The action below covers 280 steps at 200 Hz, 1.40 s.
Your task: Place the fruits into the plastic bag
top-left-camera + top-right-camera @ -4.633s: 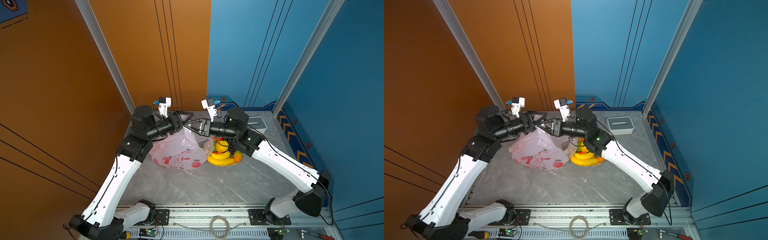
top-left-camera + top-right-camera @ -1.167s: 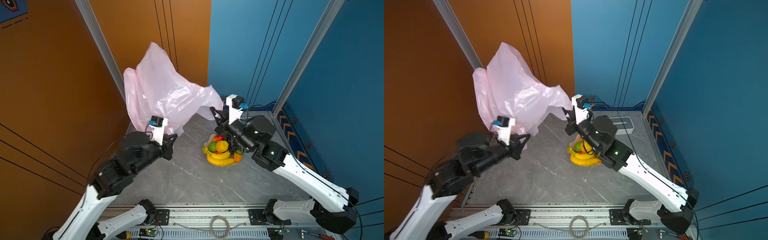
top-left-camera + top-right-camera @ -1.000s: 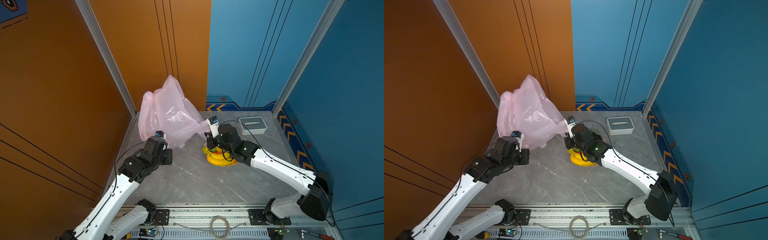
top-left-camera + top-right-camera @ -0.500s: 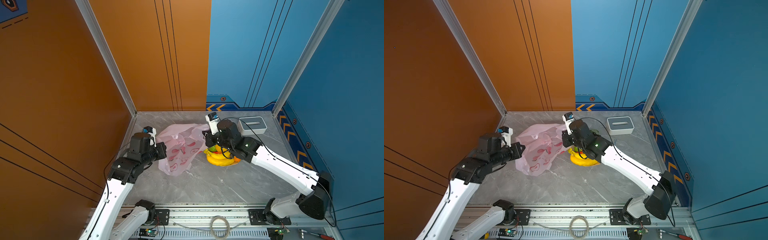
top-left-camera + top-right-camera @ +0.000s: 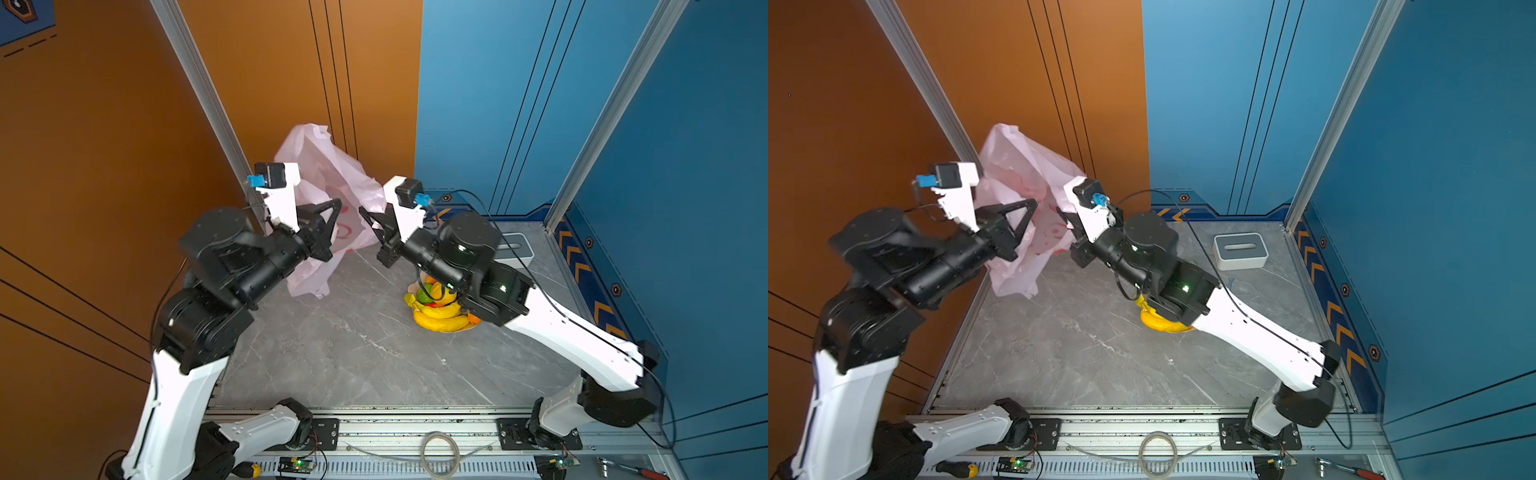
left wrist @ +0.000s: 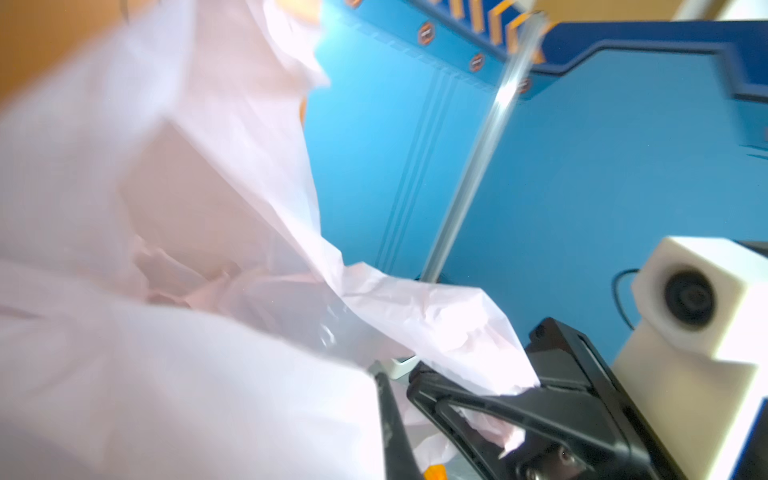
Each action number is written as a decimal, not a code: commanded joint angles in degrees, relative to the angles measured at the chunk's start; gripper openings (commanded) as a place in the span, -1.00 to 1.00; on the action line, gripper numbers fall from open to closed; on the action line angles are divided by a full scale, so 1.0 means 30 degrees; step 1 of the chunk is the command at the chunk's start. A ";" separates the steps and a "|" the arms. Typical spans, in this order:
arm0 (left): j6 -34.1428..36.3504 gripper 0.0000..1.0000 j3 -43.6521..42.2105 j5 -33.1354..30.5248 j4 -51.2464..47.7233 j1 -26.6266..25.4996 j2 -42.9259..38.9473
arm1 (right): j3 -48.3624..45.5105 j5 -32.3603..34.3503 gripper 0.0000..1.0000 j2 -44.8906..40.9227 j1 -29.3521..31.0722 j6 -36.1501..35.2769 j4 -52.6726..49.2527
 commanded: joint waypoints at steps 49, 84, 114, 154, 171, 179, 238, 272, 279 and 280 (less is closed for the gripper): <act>-0.4960 -1.00 -1.8415 -0.0899 -0.0237 0.3635 -0.2385 | -0.7899 -0.2401 -1.00 0.3024 -0.5142 0.8268 -0.5636; -0.5066 -1.00 -1.8821 -0.0937 0.0706 0.3583 -0.4338 | -0.8736 -0.0869 -1.00 0.1391 -0.4159 0.7210 -0.4211; -0.4272 -1.00 -1.6614 -0.0192 -0.0578 0.4108 -0.3799 | -0.8017 -0.1262 -1.00 0.1097 -0.4261 0.7214 -0.4596; -0.4305 -1.00 -1.6273 0.0372 -0.0581 0.4691 -0.3810 | -0.7829 -0.1371 -1.00 0.0563 -0.4574 0.7243 -0.4787; -0.4195 -1.00 -1.6373 0.0807 -0.0556 0.5050 -0.3769 | -0.7854 -0.1583 -1.00 0.0647 -0.4956 0.7345 -0.4872; -0.4218 -1.00 -1.6497 0.0981 -0.0448 0.5209 -0.3774 | -0.7834 -0.1791 -1.00 0.0782 -0.5181 0.7389 -0.4862; -0.4739 -1.00 -1.7464 0.1856 0.1118 0.5671 -0.3950 | -0.6843 -0.3147 -1.00 0.2544 -0.6700 0.7404 -0.4388; -0.4867 -1.00 -1.7246 0.1162 0.1802 0.5903 -0.4014 | -0.5402 -0.3345 -1.00 0.3589 -0.6644 0.6632 -0.3152; -0.4985 -1.00 -1.7388 0.1129 0.2104 0.5895 -0.4150 | -0.5388 -0.3290 -1.00 0.3774 -0.6659 0.6327 -0.2760; -0.5012 -1.00 -1.7416 0.1129 0.2153 0.5910 -0.4158 | -0.5378 -0.3288 -1.00 0.3809 -0.6652 0.6272 -0.2706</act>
